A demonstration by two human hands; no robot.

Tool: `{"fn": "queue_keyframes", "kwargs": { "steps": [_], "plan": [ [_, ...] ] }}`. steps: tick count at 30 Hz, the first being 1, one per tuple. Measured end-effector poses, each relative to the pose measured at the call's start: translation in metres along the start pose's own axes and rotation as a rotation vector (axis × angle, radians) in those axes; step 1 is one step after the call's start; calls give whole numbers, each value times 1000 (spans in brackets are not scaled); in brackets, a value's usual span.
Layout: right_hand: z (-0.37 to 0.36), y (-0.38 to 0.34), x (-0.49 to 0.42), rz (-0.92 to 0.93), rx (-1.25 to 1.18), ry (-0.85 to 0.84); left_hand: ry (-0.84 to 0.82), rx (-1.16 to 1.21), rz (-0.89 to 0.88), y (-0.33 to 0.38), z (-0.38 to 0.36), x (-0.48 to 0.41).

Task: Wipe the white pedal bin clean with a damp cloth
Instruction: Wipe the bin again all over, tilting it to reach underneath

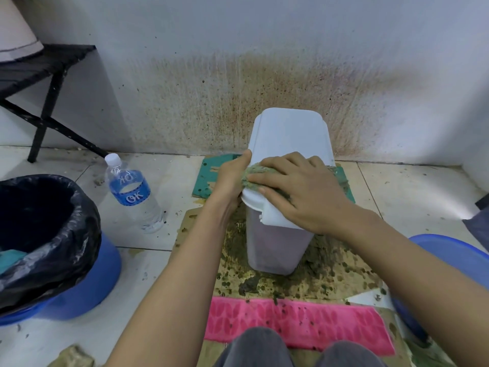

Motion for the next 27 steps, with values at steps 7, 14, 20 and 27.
{"fn": "queue_keyframes", "kwargs": {
  "steps": [7,14,20,27],
  "plan": [
    [-2,-35,18,-14,367,132,33,-50,29,2,3,1],
    [3,-32,27,-72,305,262,58,-61,18,6,3,4],
    [-32,-12,91,-102,50,568,84,-8,-30,2,2,5],
    [-40,-3,106,-125,-118,552,81,-11,-26,2,2,6]
  ]
}}
Point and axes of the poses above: each hand's wrist, its own x-axis away from the middle knuckle, its own z-axis out of the back of the hand, y = z × x, the point moved 6 cm from there along -x, towards the middle knuckle, and after that the axes turned 9 degrees about -y, right-handed, at the moved point
